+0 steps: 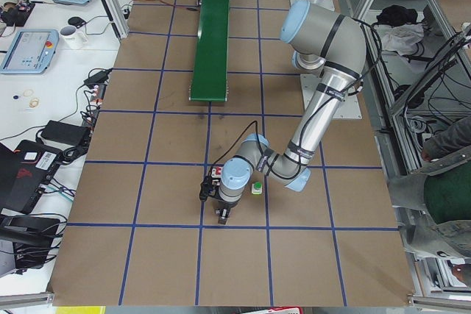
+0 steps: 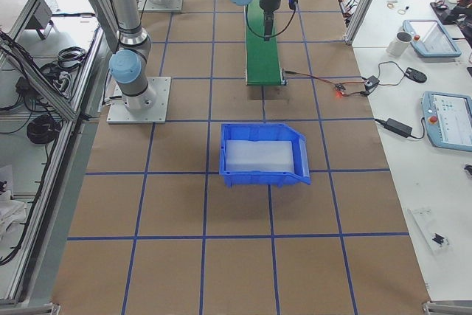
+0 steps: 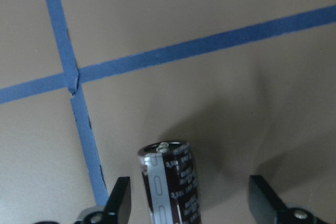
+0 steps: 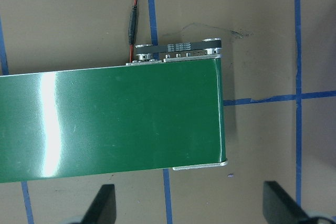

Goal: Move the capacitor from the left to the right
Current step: 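Lower the left gripper over the black capacitor and close on it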

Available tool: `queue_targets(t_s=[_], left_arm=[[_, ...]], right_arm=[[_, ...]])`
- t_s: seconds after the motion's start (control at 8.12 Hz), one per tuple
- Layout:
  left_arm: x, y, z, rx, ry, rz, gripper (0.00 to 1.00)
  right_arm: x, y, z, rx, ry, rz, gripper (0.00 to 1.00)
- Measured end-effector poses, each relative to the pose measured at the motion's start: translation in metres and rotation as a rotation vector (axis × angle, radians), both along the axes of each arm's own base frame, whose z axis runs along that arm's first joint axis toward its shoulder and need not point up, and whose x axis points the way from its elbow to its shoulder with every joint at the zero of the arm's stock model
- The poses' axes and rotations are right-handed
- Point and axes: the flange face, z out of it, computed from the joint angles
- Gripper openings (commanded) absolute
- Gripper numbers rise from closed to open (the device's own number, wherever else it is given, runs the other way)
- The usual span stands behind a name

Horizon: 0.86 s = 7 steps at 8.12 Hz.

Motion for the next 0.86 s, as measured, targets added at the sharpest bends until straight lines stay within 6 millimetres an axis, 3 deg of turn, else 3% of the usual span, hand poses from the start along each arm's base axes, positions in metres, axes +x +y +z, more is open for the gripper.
queue_targets(t_s=[0.12,0.62,0.86], left_arm=[[0.0002,0.0002,-0.0009,0.002,0.0,0.001,0.65],[0.0028,0.0031,-0.0026,0.033,-0.02,0.008,0.51],[0.0036,0.0041,-0.0024,0.04,-0.032,0.01,0.61]], right_arm=[[0.0,0.0,0.0,0.0,0.0,0.0,1.0],[0.0,0.0,0.0,0.0,0.0,0.0,1.0],[0.0,0.0,0.0,0.0,0.0,0.0,1.0]])
